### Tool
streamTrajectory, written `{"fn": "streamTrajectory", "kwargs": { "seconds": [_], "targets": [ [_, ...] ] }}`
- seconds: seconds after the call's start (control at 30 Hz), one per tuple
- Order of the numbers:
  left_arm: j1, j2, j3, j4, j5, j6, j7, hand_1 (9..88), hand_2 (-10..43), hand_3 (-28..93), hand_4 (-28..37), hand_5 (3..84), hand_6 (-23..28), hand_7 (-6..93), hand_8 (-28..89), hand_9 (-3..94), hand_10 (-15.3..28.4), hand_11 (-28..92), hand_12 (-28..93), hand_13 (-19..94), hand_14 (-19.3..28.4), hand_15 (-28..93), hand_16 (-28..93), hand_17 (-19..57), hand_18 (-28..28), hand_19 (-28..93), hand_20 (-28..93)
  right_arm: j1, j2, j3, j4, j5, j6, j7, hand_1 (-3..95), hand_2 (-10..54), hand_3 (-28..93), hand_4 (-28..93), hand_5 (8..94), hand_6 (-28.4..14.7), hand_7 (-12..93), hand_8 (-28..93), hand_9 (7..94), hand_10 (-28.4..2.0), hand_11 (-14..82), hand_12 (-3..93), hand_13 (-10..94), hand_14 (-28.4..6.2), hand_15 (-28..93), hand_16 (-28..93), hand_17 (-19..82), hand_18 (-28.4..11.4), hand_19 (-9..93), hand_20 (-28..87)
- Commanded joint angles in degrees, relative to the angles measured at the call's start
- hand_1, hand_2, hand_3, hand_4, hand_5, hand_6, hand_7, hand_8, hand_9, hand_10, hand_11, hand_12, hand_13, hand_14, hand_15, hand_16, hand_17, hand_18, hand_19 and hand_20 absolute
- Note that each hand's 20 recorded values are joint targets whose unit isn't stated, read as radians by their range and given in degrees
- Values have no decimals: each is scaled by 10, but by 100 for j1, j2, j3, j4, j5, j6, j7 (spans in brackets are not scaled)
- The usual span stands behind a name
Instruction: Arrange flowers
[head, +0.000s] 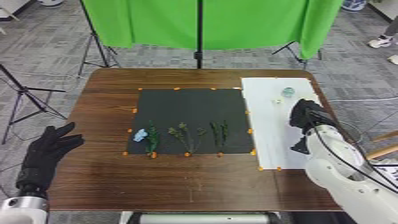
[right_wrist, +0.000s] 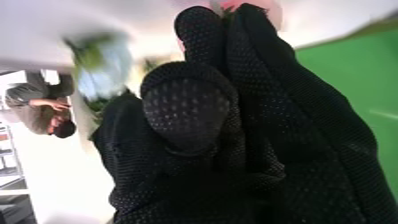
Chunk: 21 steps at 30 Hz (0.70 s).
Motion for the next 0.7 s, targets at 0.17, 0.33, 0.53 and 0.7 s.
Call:
{"fn": "streamTrajectory", "kwargs": {
  "seconds": [0.17,0.33,0.53,0.7],
  "targets": [
    [102,66,-25,5,-3,2,-72,161,304,570,-283,451,85,69,-61,496,171,180,82,407,201,211,-41,110,141,178,165,2265,-250,-817,-855,202,348,-718,676,-95,553,-147,795,-13,225,79,863,-98,105,451,881,-25,576,345,603,-130,932,440],
    [26,99,62,33,-2,2,-52,163,305,568,-283,452,83,72,-62,496,171,181,83,408,201,212,-42,110,141,178,165,3437,-1250,-2048,-405,609,252,-1100,672,-95,553,-143,795,-11,225,83,867,-98,105,452,882,-24,576,347,605,-128,932,443],
    [-158,133,213,126,-7,-16,35,164,305,566,-283,453,83,73,-62,497,170,182,83,408,201,211,-42,110,142,181,165,4235,-2467,-3018,660,868,-75,-1468,670,-95,552,-144,794,-9,225,83,866,-97,105,457,881,-23,576,349,606,-126,932,446],
    [-245,126,333,171,25,-52,52,164,306,565,-283,454,83,72,-62,498,171,182,82,409,201,213,-42,110,142,181,165,4337,-3051,-3306,1258,1029,-337,-1565,667,-95,554,-146,795,-6,229,81,867,-96,104,455,881,-22,580,351,607,-126,932,451]
  ]
}}
